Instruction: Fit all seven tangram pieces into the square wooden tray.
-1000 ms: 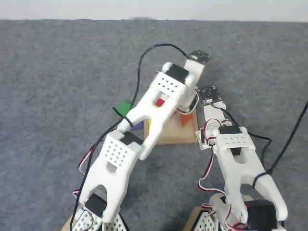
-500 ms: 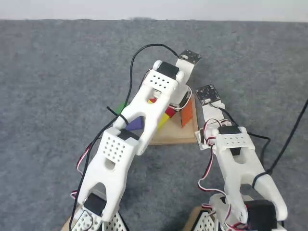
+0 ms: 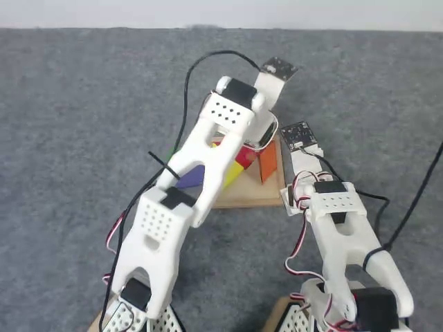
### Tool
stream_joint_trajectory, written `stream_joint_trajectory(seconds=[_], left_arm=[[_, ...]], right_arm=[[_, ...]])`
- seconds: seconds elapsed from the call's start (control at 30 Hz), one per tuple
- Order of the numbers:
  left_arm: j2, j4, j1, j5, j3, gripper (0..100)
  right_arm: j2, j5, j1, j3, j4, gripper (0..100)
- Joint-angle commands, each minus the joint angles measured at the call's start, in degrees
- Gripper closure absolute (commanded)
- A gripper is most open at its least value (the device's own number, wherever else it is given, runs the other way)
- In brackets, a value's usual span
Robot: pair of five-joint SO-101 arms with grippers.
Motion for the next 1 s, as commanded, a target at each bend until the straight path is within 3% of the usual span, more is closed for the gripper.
stream_joint_trajectory(seconds=[0.0,0.27,0.47,0.63,0.97], left_arm=[[-11.2,-1.8,-0.8,-1.9,8.7,91],[-38.0,-21.0,-8.4,-3.6,48.4,92],[-54.6,-33.6,-23.4,-4.9,72.9,89],[-52.7,-34.7,-26.0,-12.7,76.9,77],[-32.3,-31.4,-26.9,-19.5,60.7,76]], right_arm=[[-2.5,0.6,0.2,-0.4,-0.7,99.1],[-2.2,0.5,0.1,-0.4,-0.7,99.1],[-2.1,0.4,0.0,-0.4,-0.8,99.1],[-2.1,0.4,-1.6,-0.4,-0.6,99.1],[-2.1,0.6,-1.5,0.4,-0.8,99.1]])
